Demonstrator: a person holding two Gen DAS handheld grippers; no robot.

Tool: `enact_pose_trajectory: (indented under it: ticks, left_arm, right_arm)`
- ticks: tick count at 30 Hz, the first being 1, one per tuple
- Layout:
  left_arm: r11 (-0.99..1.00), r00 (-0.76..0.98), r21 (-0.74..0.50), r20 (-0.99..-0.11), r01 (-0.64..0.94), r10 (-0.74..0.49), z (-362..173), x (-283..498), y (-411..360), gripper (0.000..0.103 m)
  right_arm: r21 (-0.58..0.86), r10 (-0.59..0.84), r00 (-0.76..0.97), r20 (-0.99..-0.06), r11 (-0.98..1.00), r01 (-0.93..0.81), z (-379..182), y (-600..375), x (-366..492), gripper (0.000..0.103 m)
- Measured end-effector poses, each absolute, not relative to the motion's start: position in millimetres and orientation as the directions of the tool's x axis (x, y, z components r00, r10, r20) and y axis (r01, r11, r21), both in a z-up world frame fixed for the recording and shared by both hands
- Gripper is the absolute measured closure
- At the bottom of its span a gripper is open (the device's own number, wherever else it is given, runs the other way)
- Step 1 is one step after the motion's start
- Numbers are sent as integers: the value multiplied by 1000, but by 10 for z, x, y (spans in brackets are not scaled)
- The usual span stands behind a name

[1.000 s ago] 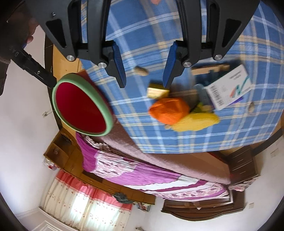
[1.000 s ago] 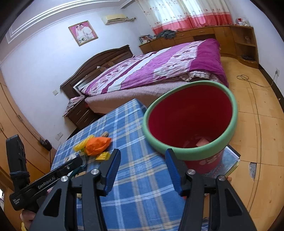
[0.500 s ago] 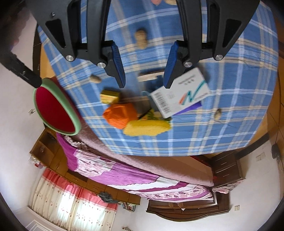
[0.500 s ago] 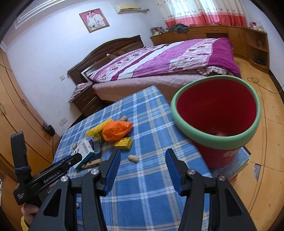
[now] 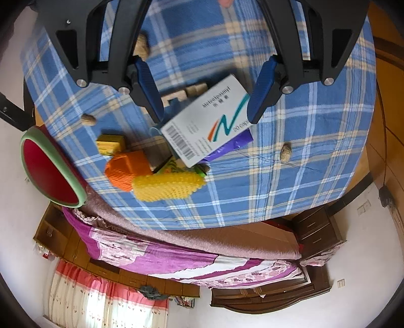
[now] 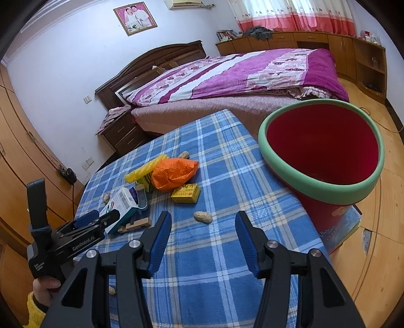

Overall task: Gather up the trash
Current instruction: 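Move both open tools back over the table toward the white medicine box, then grasp the white medicine box by its edge with the left tool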

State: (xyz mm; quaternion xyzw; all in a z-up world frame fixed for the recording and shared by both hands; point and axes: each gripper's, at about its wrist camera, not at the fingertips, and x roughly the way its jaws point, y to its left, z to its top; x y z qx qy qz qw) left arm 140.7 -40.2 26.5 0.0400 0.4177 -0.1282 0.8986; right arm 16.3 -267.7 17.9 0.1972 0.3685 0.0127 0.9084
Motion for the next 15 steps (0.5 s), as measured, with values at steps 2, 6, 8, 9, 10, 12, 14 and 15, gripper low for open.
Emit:
enact_pose_trajectory:
  ticks: [2,6,8,9,10,12,14,15]
  left_arm:
    - [962,611,-25,-768,272,-193,231,1469,-397,31]
    - [955,600,10,-780,298,-179,147,1561,-424,29]
    - [951,595,25,-785,307,-172,111,1592,-440,29]
    - [950,592,26,-788,310,-172,92,1609,-443,29]
    - [951,589,24,-790,310,-172,77,1626,-440,29]
    - [954,582,10,-795,300,-174,48,1656,-420,29]
    - [959,584,-7,-792,285,-179,39,1679,-380,29]
    - [959,583,-18,-791,282,-186,36,1687,-359,29]
  right_arm:
    - [366,167,723,-670,922,126,162,-2673,182,47]
    - [360,165,713,-681,924,130,124,-2639,205,47]
    - [360,166,708,-686,924,132,110,-2633,218,47]
    - [361,168,705,-689,923,133,97,-2628,225,47]
    - [360,168,702,-692,923,134,85,-2621,235,47]
    - [359,170,696,-698,923,135,64,-2609,242,47]
    - [360,172,691,-702,923,136,47,-2611,247,47]
    - [360,172,690,-703,923,136,40,-2605,251,47]
